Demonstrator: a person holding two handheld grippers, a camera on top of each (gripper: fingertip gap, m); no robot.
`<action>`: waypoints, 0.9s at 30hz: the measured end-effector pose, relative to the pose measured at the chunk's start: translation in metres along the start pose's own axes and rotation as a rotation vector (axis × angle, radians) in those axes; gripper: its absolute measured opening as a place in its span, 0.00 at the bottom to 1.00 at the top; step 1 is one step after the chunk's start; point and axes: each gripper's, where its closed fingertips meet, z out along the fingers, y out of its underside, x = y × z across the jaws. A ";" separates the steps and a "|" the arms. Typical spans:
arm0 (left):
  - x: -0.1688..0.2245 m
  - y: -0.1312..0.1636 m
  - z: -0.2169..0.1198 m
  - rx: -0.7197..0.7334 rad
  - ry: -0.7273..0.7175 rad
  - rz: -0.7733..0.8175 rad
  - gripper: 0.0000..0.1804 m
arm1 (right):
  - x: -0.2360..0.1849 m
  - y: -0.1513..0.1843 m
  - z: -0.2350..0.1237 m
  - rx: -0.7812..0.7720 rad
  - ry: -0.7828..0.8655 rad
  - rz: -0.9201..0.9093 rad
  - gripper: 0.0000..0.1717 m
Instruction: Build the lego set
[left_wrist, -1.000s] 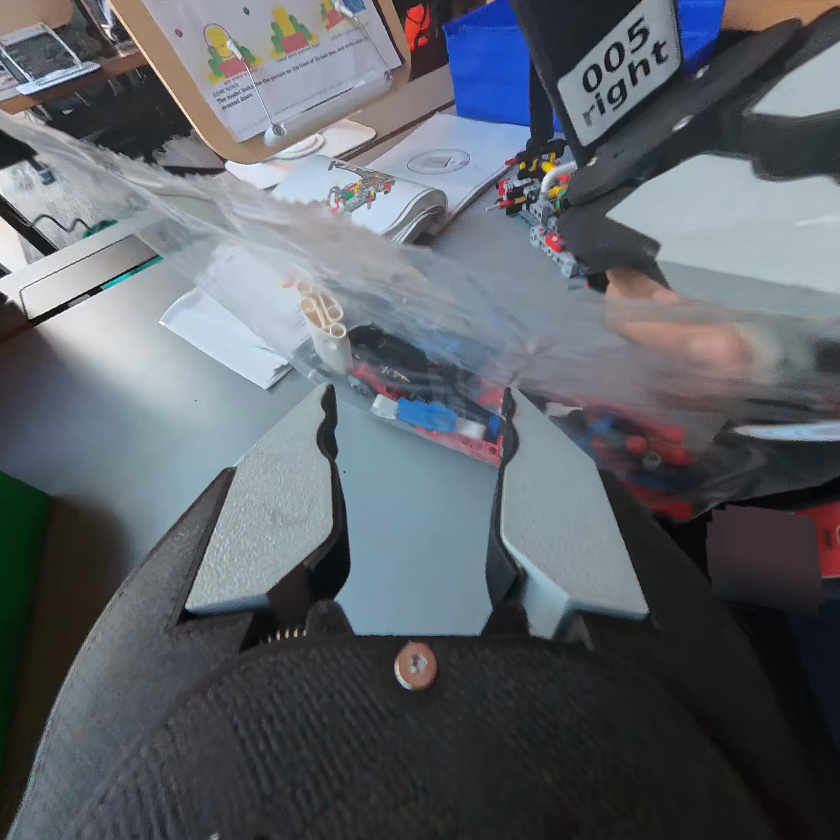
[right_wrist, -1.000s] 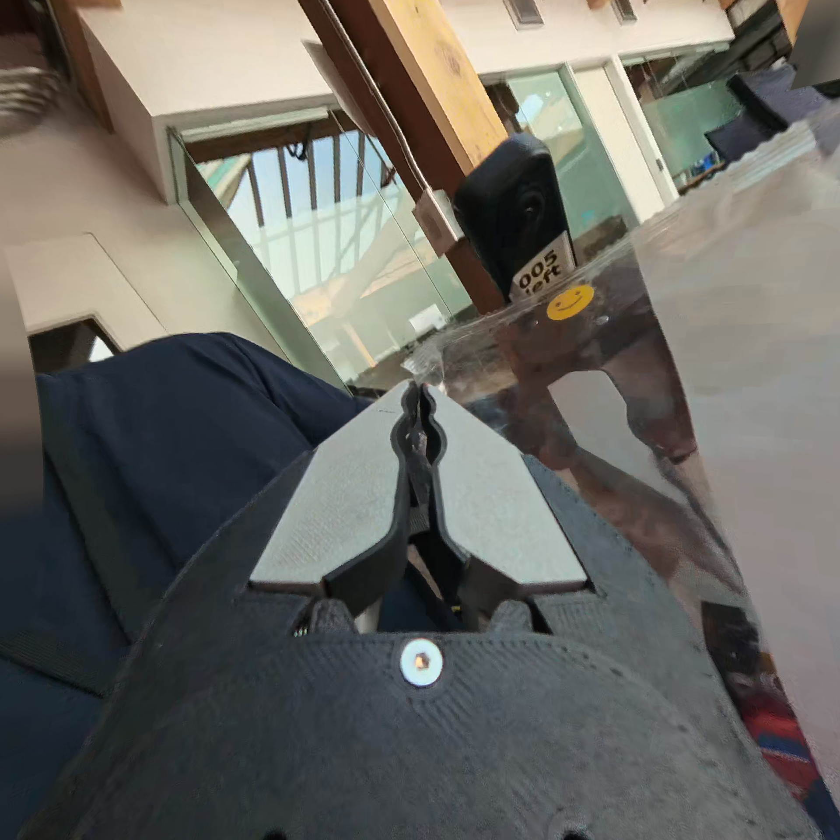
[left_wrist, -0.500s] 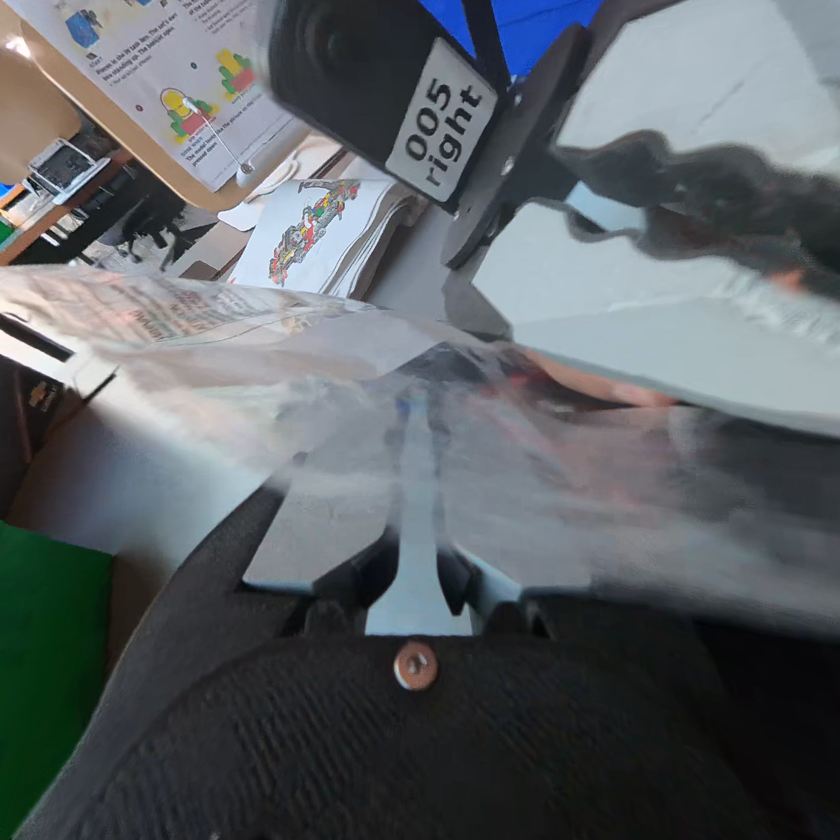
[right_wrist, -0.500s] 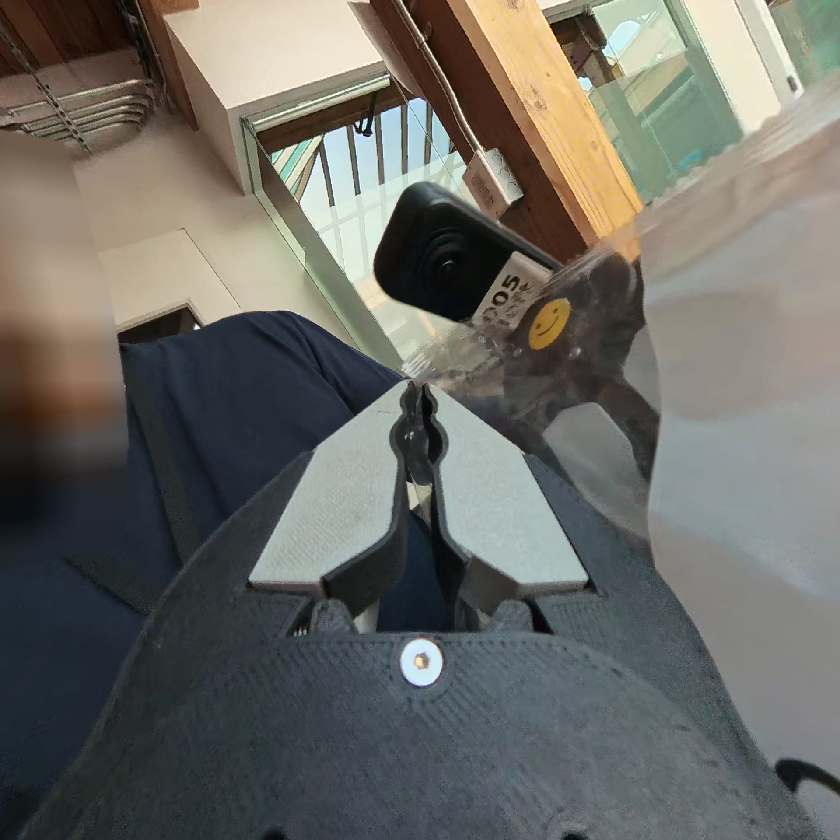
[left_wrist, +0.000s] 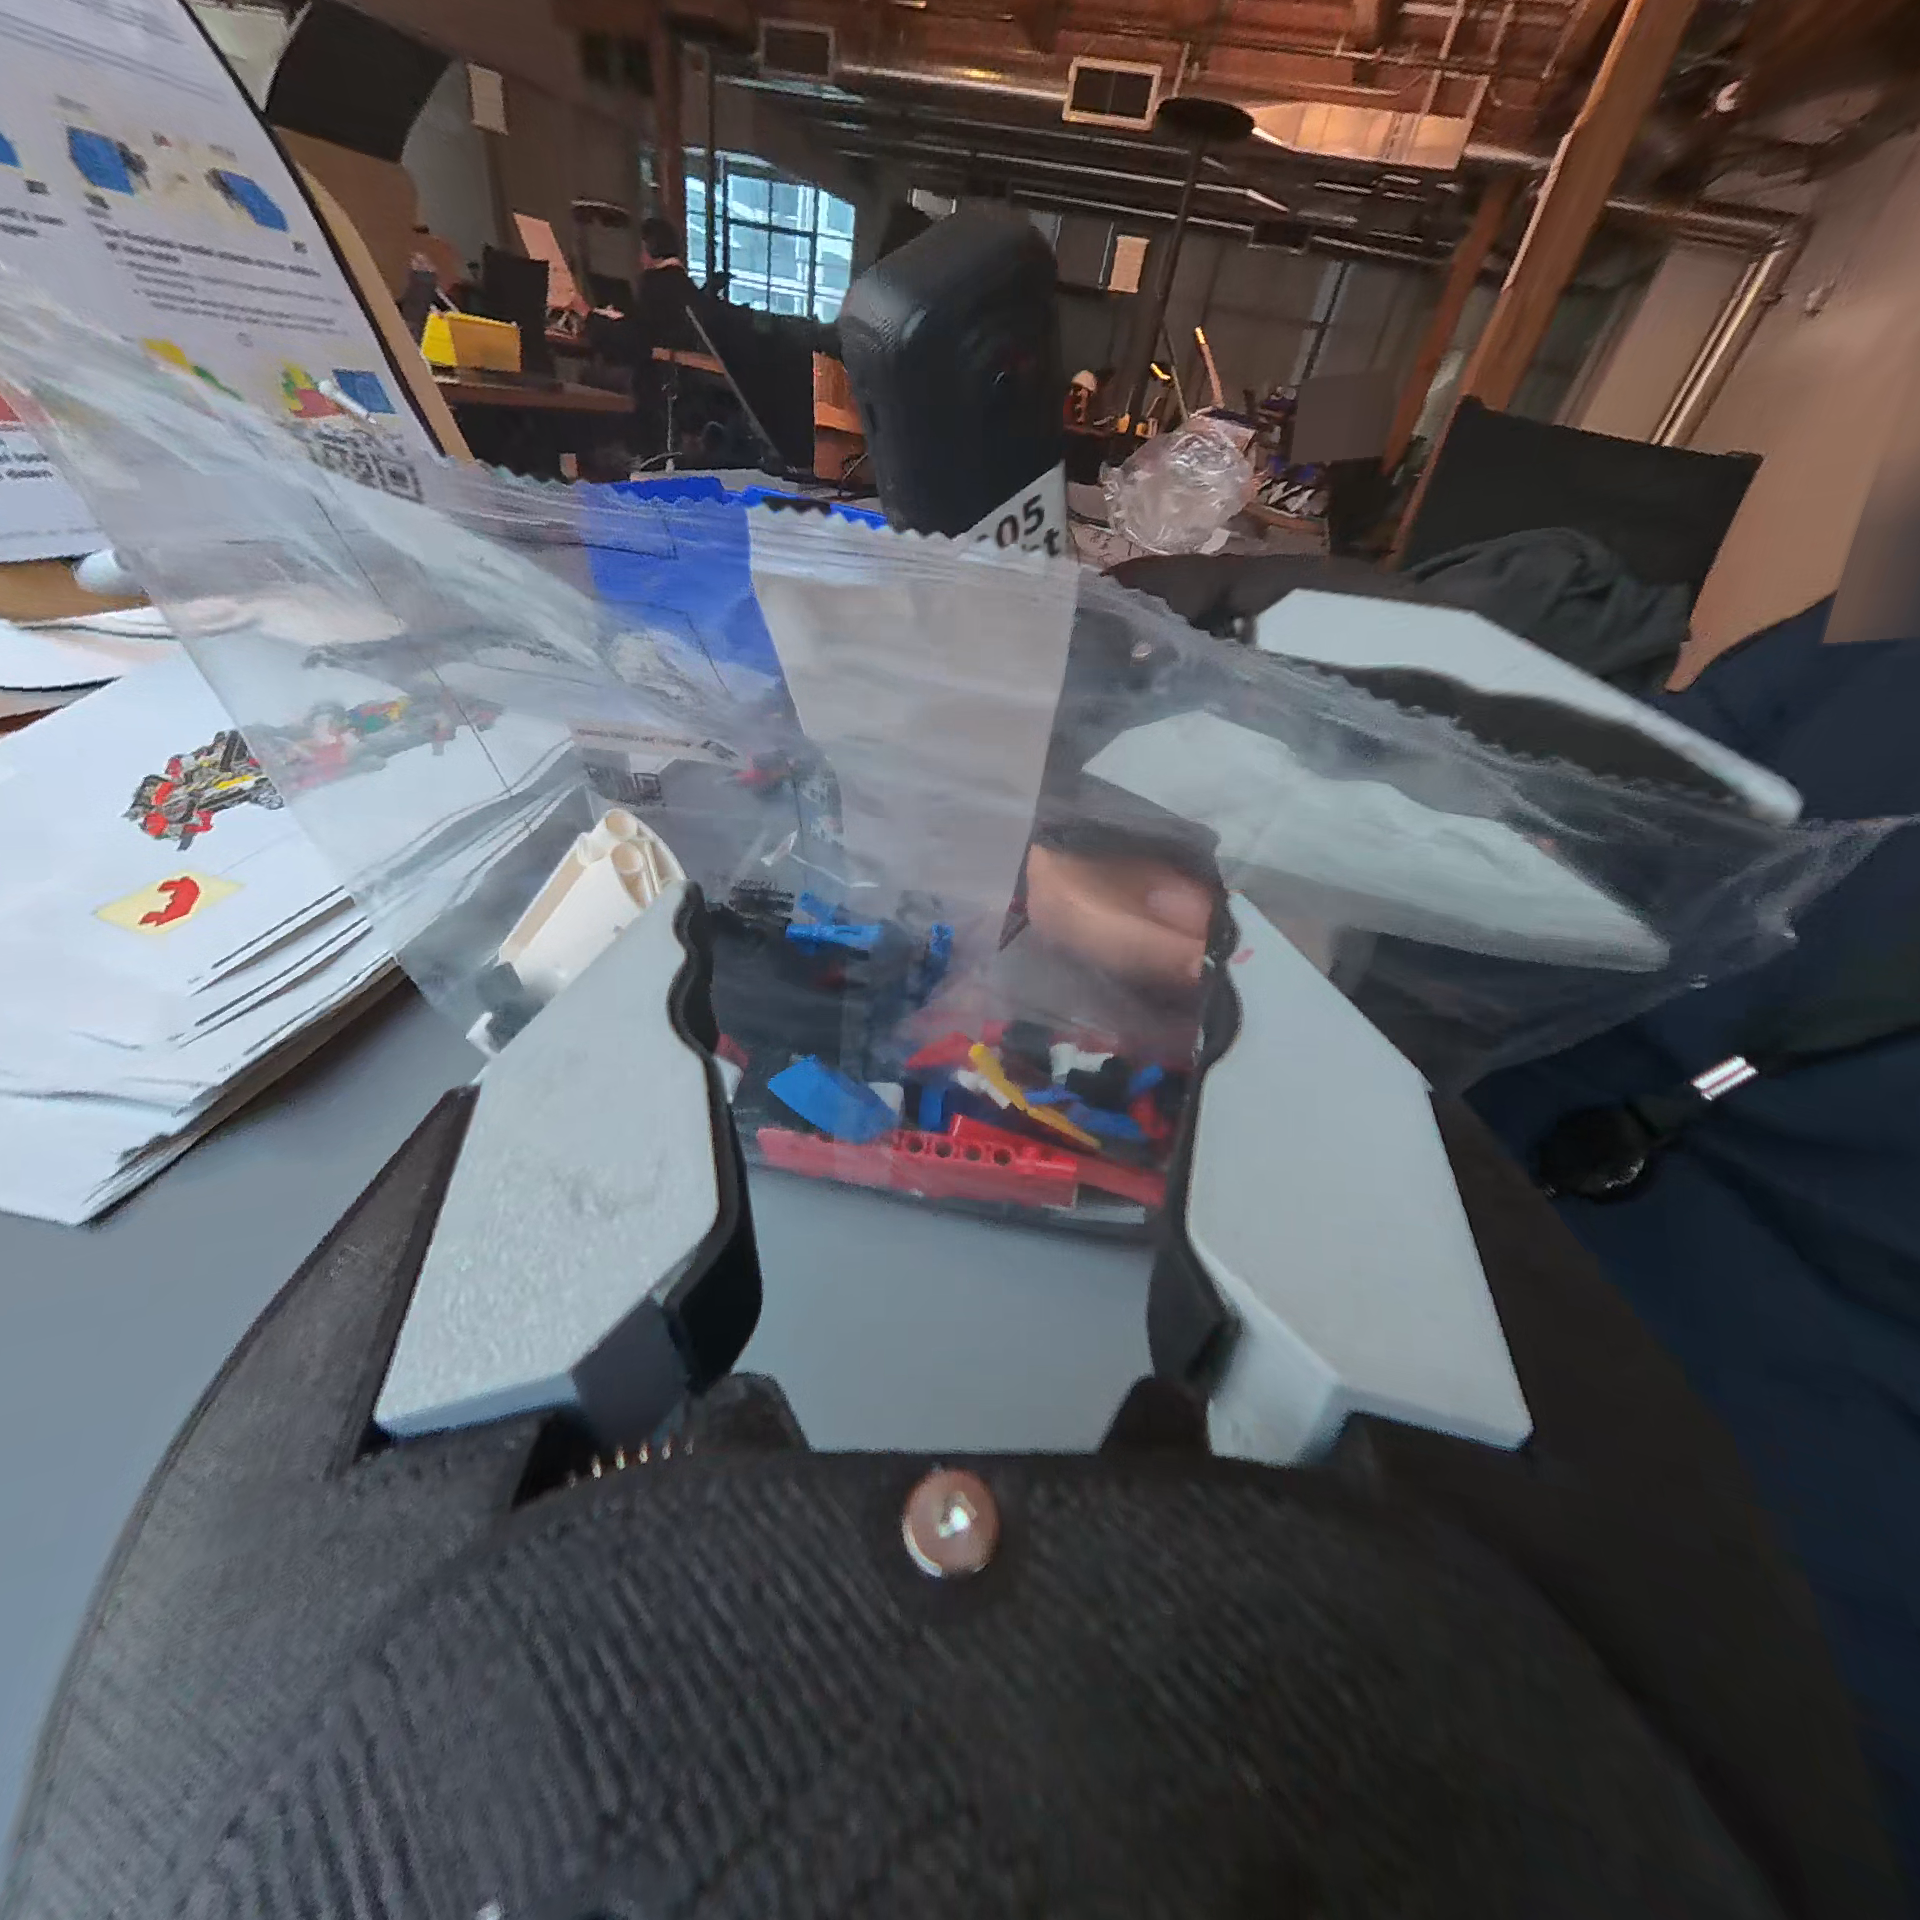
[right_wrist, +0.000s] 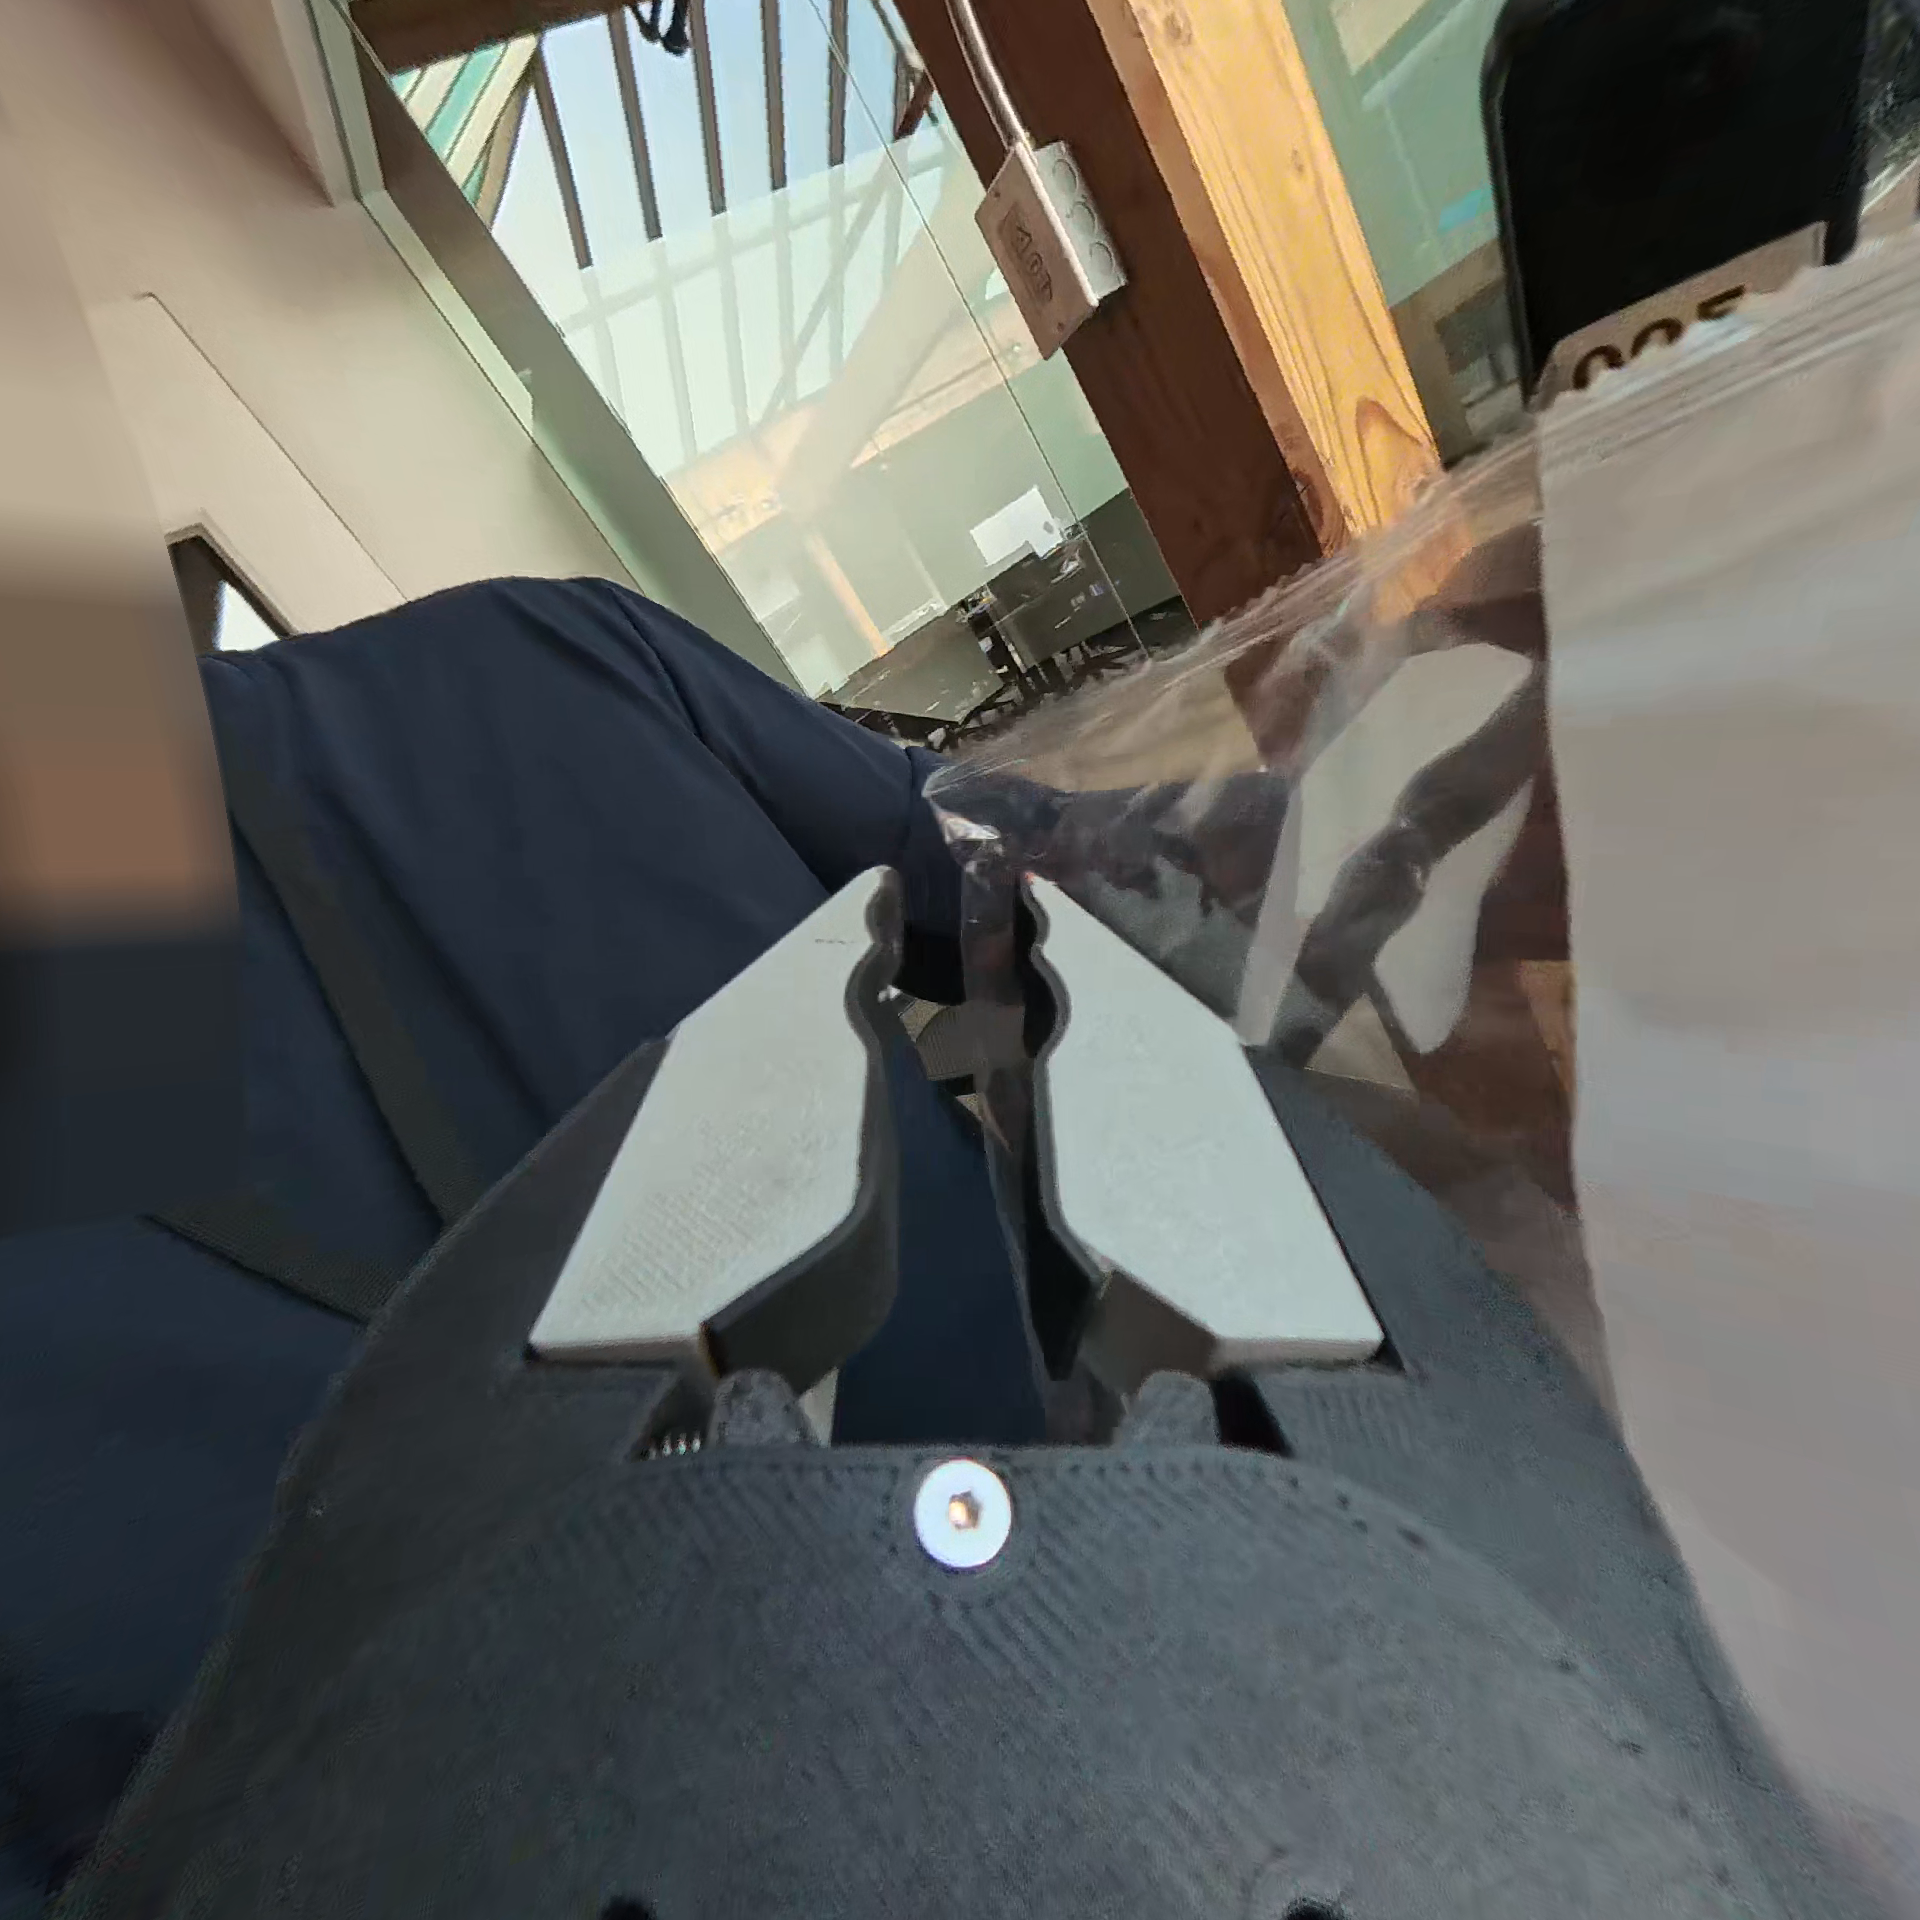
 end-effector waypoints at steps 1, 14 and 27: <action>0.000 -0.003 0.002 0.006 0.001 0.009 0.51 | -0.004 -0.001 -0.002 -0.002 0.023 -0.013 0.18; 0.004 -0.012 0.030 -0.099 0.027 0.055 0.48 | 0.053 -0.031 -0.143 0.062 1.075 -0.378 0.49; 0.007 -0.004 0.049 -0.130 0.130 0.005 0.51 | 0.056 -0.002 -0.125 -0.132 0.885 -0.406 0.39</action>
